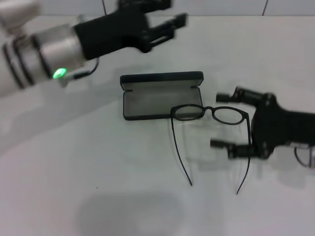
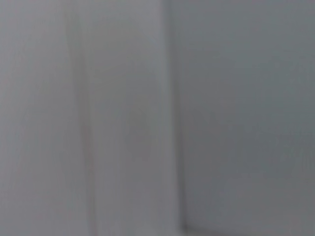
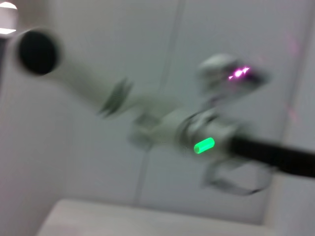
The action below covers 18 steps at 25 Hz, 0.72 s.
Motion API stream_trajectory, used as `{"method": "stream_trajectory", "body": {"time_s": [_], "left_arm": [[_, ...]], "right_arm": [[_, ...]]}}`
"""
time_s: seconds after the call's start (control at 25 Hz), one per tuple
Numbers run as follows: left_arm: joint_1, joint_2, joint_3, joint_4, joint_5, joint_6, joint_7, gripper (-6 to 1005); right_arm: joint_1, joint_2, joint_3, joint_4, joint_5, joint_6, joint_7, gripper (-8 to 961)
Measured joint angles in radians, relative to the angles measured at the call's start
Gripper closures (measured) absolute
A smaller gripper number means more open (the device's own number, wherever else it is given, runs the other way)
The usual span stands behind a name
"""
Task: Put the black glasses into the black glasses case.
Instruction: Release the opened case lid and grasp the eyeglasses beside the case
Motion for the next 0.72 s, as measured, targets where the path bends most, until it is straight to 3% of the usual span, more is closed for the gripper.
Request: {"method": "stream_trajectory", "body": {"time_s": [0.12, 0.2, 0.52, 0.72], "left_arm": [[0.053, 0.0, -0.002, -0.14, -0.206, 0.046, 0.116, 397], [0.077, 0.002, -0.002, -0.189, -0.261, 0.07, 0.15, 381], [0.139, -0.001, 0.003, -0.233, -0.276, 0.102, 0.187, 318], [0.136, -0.004, 0.007, -0.302, -0.309, 0.122, 0.264, 279]], "right_arm": [[0.008, 0.004, 0.062, -0.006, 0.0, 0.001, 0.036, 98], [0.015, 0.004, 0.075, -0.009, 0.001, 0.002, 0.042, 98], [0.054, 0.004, 0.08, -0.018, 0.002, 0.056, 0.088, 98], [0.065, 0.005, 0.081, -0.019, 0.002, 0.061, 0.092, 98]]}}
